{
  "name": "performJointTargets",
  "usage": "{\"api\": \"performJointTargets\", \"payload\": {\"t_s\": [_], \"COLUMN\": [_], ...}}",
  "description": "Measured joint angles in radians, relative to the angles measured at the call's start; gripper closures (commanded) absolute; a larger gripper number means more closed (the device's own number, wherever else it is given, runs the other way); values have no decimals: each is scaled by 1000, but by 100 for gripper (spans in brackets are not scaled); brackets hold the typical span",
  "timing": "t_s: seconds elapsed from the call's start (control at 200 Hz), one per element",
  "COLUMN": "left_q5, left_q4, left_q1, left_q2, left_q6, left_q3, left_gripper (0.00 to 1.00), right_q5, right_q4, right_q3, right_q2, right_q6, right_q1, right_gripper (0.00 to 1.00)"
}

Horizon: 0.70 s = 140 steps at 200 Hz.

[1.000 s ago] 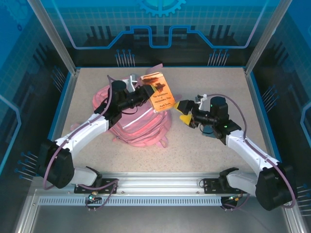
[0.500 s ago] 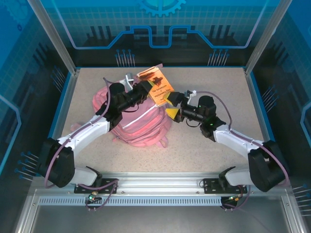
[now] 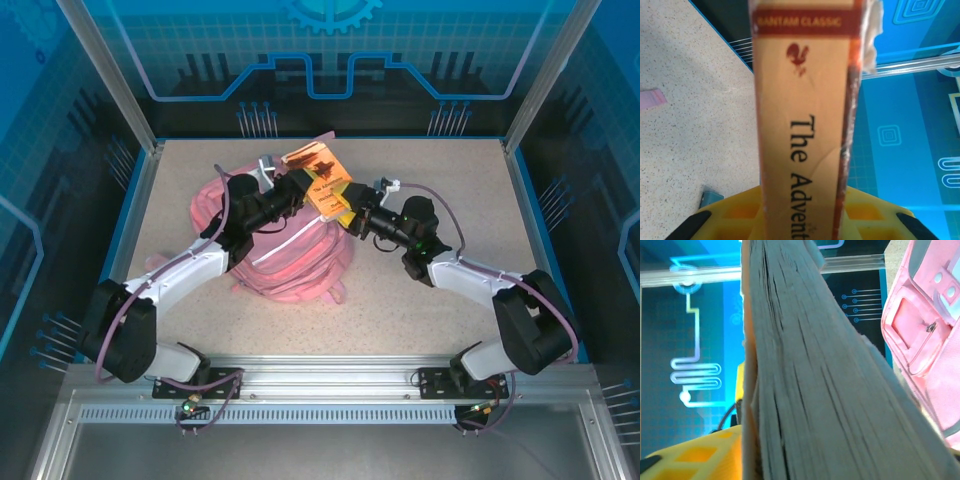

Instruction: Pack books, pencil case, and school supplies into a backpack

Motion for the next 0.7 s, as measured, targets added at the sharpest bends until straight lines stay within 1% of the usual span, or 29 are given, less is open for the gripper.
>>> {"api": "performJointTargets", "payload": {"t_s": [0.085, 0.16, 0.235, 0.26, 0.325, 0.39, 0.435, 0.505, 0.635, 0.7], "left_q5": [-3, -3, -2, -2, -2, 0, 5, 9, 9, -15], "left_q4": [-1, -5, -22, -30, -65, -133, -186, -298, -555, -689], "left_q1": [0, 0, 0, 0, 0, 0, 2, 3, 3, 3], "left_q2": [0, 0, -3, -6, -21, -46, -62, -91, -106, -106], "left_q6": [-2, -3, 6, 7, 32, 68, 97, 184, 378, 490], "left_q3": [-1, -2, -9, -13, -23, -29, -30, -25, 31, 69], "left_gripper": [71, 61, 48, 42, 25, 15, 11, 7, 5, 5], "right_q5": [8, 21, 32, 35, 53, 67, 79, 100, 147, 168], "right_q4": [-12, -56, -143, -178, -290, -409, -488, -617, -842, -947], "right_q3": [-3, -4, -4, -4, 5, 20, 32, 55, 101, 121], "right_q2": [-10, -35, -86, -103, -153, -202, -235, -292, -393, -435], "right_q6": [-8, -26, -79, -92, -157, -224, -270, -350, -498, -564], "right_q1": [0, 0, -2, -2, -3, -8, -14, -32, -79, -104], "right_gripper": [67, 76, 83, 84, 85, 85, 85, 85, 85, 84]}}
